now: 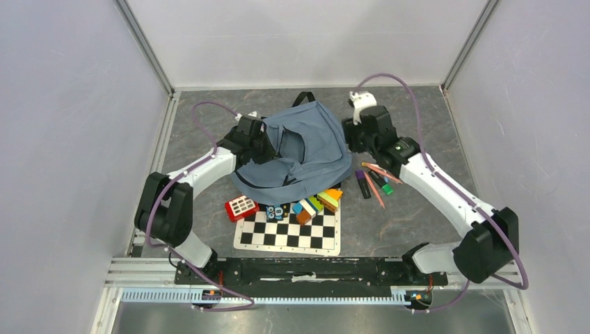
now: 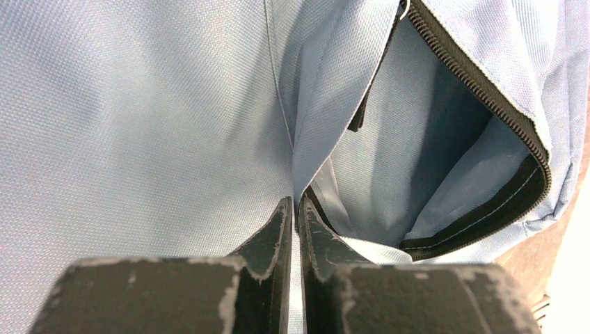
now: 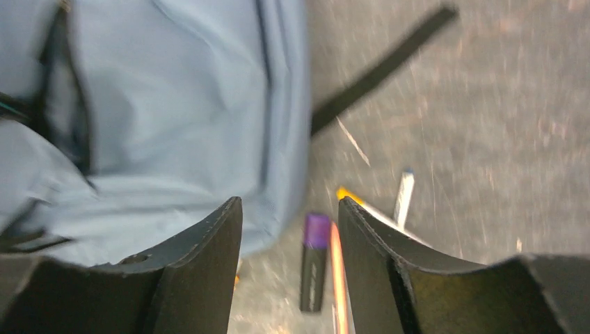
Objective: Pack the student bag
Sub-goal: Pick up the stationery from the center of the board.
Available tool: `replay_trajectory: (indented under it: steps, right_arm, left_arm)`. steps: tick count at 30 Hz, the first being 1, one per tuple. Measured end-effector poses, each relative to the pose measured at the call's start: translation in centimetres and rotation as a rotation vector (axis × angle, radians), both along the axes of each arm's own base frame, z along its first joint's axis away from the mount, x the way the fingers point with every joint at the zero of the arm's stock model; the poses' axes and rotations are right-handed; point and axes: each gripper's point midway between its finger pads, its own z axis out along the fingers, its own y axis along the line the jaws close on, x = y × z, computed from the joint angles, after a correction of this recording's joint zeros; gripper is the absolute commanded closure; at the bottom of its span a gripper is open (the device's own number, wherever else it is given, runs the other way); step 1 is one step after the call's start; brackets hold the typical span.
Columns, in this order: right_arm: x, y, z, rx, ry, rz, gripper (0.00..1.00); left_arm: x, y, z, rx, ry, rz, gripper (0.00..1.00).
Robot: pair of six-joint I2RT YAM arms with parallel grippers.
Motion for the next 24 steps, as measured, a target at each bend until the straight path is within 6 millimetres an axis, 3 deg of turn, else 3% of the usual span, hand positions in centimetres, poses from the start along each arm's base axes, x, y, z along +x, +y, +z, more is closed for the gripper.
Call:
replay_trajectory:
  steps: [4, 7, 10, 15, 24]
  right_arm:
    - [-2.6, -3.9, -6.4, -0.026, 0.153, -0.064, 0.46]
    - [-5.0, -5.4, -10.8, -0.047, 0.276, -0.077, 0.47]
    - [-6.8, -6.4, -13.6, -0.055, 0.358, -0.095, 0.47]
    - [-7.6, -6.6, -15.0, -0.047, 0.391, -0.1, 0.5]
    - [-7.3, -7.0, -16.8, -0.085, 0.416, -0.123, 0.52]
  left_arm:
    - [-0.2, 0.1, 0.1, 0.003, 0.004, -0.001, 0.88]
    - [-0.3, 0.1, 0.1, 0.003, 0.005, -0.001, 0.88]
    - [-0.3, 0.1, 0.1, 0.004, 0.006, -0.002, 0.88]
    - [-0.3, 0.1, 0.1, 0.004, 0.006, -0.001, 0.89]
    - [-0.4, 0.2, -0.1, 0.004, 0.007, -0.001, 0.89]
